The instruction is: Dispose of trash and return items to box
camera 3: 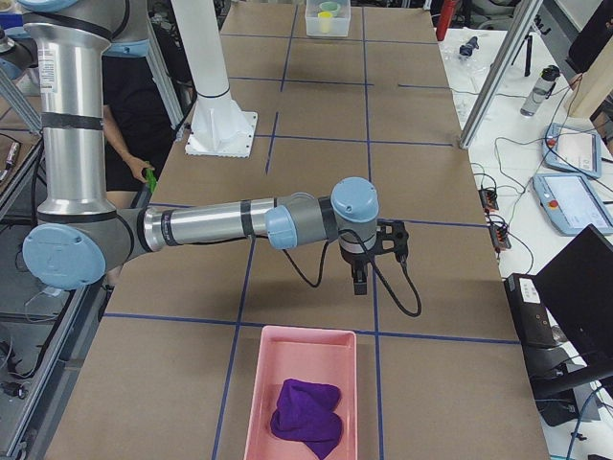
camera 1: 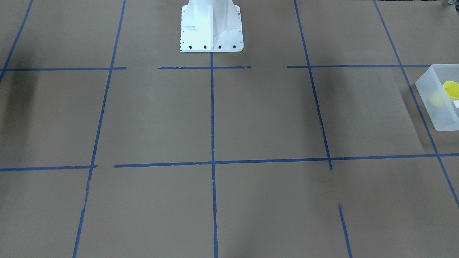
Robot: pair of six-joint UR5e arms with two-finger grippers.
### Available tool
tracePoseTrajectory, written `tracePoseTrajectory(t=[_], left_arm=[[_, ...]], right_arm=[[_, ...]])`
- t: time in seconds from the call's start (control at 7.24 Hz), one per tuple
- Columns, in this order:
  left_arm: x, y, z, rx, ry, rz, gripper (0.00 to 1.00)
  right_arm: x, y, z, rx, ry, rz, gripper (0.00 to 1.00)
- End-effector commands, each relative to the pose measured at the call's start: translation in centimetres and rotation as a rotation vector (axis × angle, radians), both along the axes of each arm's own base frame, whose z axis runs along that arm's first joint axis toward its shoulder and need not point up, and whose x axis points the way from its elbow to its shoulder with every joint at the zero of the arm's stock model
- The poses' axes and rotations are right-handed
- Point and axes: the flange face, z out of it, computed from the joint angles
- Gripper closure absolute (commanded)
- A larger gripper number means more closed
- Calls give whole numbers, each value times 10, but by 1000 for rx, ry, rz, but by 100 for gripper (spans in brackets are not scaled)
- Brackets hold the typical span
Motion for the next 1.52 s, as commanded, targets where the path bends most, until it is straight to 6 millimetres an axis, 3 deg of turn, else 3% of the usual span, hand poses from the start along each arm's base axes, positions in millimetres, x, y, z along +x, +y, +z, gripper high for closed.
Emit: tracePoseTrajectory(t=[0.0, 0.55, 1.38], left_arm=[[1, 2, 3, -12, 8, 1, 0], [1, 2, 3, -11, 8, 1, 0], [1, 1, 4, -10, 7, 0, 0]], right_arm=[[-1, 0, 12, -25, -20, -5, 0], [5, 11, 51, -87, -19, -2, 0], [9, 15, 52, -94, -36, 6, 0]])
